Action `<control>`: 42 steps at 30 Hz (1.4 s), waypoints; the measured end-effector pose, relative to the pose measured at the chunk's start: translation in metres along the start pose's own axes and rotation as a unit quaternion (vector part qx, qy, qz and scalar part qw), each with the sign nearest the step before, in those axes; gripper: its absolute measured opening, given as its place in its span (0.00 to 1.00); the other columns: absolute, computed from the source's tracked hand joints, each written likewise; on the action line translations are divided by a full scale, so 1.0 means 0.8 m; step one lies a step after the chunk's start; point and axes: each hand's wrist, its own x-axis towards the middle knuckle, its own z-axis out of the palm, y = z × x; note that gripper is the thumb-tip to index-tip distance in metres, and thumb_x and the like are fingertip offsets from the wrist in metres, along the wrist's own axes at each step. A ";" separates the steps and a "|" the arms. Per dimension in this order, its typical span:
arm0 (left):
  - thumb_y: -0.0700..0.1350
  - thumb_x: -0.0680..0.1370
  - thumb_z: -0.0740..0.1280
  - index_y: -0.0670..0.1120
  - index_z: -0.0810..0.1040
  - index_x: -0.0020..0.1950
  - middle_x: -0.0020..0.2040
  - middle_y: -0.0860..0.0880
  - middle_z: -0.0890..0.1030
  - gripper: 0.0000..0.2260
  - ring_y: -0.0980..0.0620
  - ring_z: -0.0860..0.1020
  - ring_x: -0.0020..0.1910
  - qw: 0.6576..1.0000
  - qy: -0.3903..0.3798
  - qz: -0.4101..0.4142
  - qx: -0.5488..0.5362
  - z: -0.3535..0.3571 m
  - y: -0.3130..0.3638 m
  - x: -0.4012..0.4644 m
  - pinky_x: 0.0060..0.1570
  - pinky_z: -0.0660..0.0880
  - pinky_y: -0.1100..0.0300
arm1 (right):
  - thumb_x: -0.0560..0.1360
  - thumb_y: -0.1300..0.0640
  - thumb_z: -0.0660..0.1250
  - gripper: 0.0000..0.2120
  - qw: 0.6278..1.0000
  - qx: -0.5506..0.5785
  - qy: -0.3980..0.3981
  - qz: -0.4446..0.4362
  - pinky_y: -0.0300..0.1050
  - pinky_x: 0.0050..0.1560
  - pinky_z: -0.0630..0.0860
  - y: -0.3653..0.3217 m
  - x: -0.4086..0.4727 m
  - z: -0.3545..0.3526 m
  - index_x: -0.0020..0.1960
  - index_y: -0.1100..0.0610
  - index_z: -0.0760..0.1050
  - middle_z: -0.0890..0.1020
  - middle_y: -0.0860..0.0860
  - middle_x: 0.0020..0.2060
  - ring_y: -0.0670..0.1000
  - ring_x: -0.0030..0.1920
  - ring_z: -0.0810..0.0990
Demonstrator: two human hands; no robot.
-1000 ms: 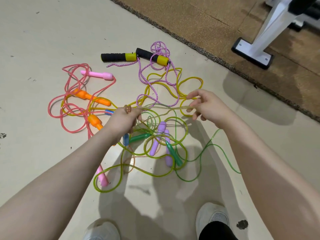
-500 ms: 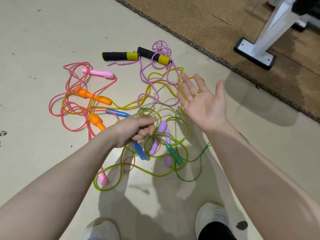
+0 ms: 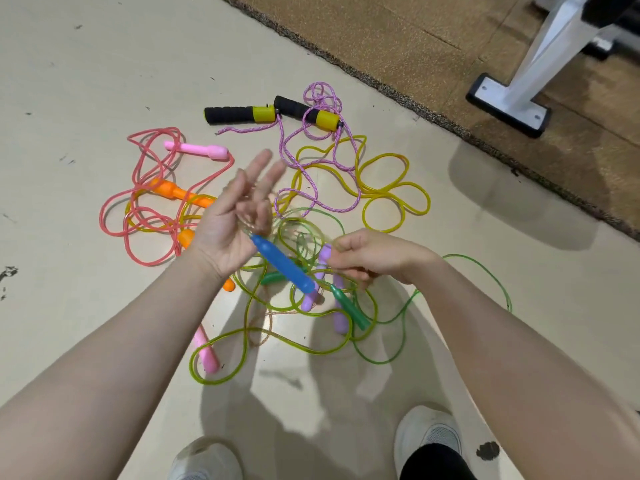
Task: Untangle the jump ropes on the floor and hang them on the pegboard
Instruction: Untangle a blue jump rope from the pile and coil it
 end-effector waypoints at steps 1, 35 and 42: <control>0.41 0.66 0.77 0.39 0.75 0.63 0.55 0.39 0.81 0.27 0.54 0.83 0.36 0.996 0.049 0.061 0.035 -0.004 0.009 -0.002 0.40 0.81 0.61 | 0.79 0.59 0.61 0.12 0.999 -0.025 -0.015 0.021 0.41 0.31 0.69 0.001 -0.005 -0.002 0.38 0.57 0.73 0.70 0.47 0.21 0.48 0.24 0.68; 0.40 0.81 0.56 0.33 0.62 0.69 0.66 0.36 0.70 0.19 0.38 0.74 0.62 0.924 0.300 0.230 -0.047 0.016 0.005 0.013 0.53 0.75 0.45 | 0.73 0.63 0.66 0.13 0.992 0.107 -0.057 0.035 0.34 0.21 0.53 -0.011 -0.018 -0.014 0.55 0.50 0.76 0.76 0.53 0.31 0.46 0.22 0.62; 0.36 0.81 0.57 0.44 0.59 0.72 0.62 0.45 0.72 0.20 0.43 0.76 0.62 0.868 0.427 0.240 0.088 -0.019 0.027 -0.010 0.43 0.78 0.55 | 0.81 0.54 0.56 0.12 0.981 -0.098 0.016 0.167 0.36 0.25 0.71 -0.004 -0.024 -0.017 0.43 0.57 0.73 0.75 0.55 0.29 0.49 0.21 0.75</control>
